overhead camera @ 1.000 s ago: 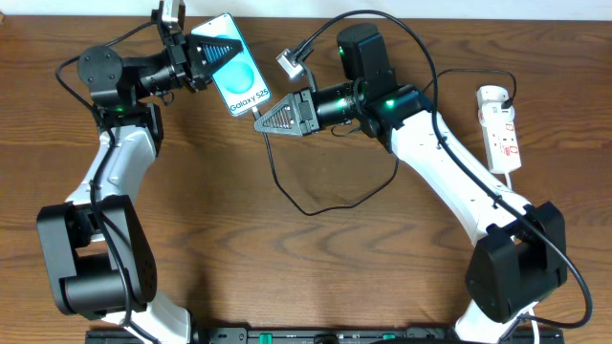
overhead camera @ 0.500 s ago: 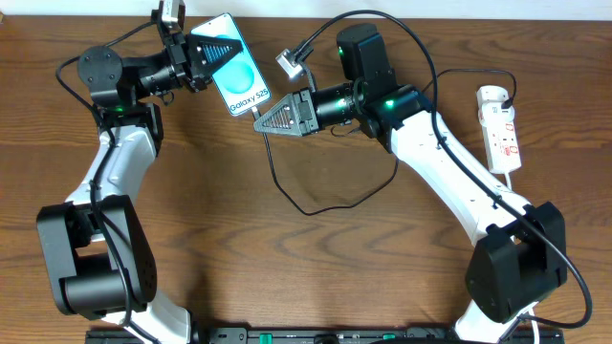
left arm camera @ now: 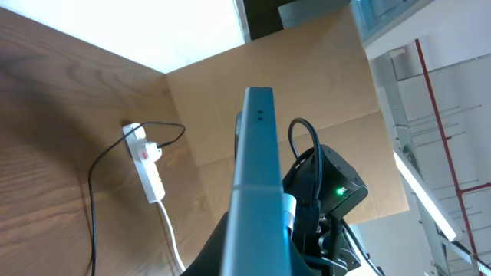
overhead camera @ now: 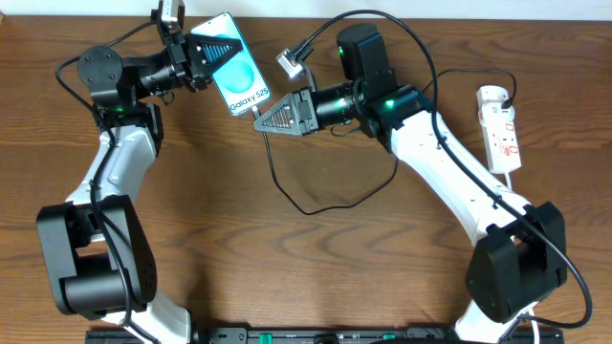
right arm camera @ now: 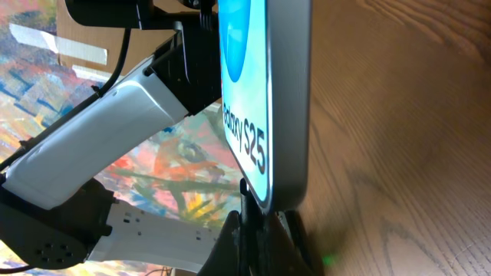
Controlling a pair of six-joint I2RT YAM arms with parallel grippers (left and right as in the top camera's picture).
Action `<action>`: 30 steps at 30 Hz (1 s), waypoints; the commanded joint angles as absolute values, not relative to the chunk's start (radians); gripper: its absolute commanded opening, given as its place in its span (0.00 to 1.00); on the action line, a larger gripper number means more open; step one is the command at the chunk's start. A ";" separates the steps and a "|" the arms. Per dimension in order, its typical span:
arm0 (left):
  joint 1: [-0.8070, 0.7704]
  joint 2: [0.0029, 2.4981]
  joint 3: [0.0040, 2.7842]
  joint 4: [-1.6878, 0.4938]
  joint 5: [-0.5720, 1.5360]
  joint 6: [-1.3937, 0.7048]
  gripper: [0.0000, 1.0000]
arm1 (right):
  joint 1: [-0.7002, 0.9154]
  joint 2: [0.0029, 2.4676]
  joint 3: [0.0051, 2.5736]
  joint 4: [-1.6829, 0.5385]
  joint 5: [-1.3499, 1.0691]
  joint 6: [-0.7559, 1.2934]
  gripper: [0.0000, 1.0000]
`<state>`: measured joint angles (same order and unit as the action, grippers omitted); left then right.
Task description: Plug charger to phone and switch on socket
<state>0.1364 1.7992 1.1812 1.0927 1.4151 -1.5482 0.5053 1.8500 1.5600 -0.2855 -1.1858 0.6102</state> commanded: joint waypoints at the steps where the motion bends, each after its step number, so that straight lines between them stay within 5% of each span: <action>1: 0.131 1.795 1.196 1.101 1.428 -1.553 0.07 | 0.511 1.833 1.574 -0.272 -1.168 0.613 0.01; 30: 0.130 1.795 1.196 1.084 1.447 -1.527 0.07 | 0.511 1.833 1.574 -0.241 -1.150 0.635 0.01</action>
<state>0.1364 1.7992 1.1812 1.0733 1.3903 -1.5478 0.5053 1.8500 1.5600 -0.2600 -1.1667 0.6250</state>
